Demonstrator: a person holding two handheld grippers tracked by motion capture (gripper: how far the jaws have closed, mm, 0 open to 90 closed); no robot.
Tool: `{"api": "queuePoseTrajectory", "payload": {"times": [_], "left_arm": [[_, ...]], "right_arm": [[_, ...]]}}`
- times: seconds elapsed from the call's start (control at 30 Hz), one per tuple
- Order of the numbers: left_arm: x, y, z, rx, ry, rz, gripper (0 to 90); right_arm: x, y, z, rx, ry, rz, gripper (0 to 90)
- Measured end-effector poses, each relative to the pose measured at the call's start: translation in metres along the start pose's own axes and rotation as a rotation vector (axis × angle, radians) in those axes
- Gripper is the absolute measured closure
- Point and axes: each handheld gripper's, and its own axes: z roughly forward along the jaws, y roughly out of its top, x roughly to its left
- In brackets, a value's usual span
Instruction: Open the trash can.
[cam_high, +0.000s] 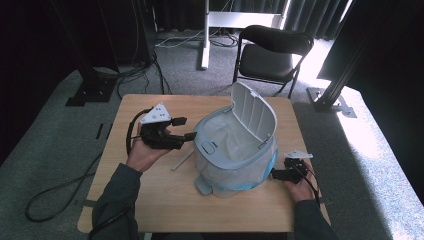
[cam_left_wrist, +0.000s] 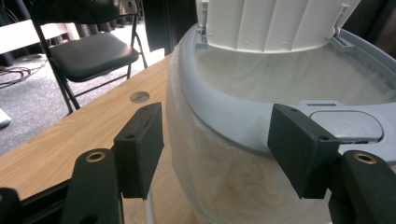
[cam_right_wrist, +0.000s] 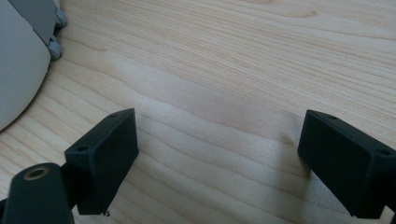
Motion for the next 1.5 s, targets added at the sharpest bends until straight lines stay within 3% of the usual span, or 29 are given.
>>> {"api": "queuePoseTrajectory", "payload": {"times": [0.57, 1.5], "left_arm": [[0.009, -0.007, -0.004, 0.002, 0.03, -0.024, 37.7], [0.036, -0.024, -0.001, 0.039, 0.138, -0.09, 38.3]], "right_arm": [[0.0, 0.0, 0.0, 0.0, 0.0, 0.0, 11.2], [0.0, 0.0, 0.0, 0.0, -0.001, 0.001, 11.2]]}}
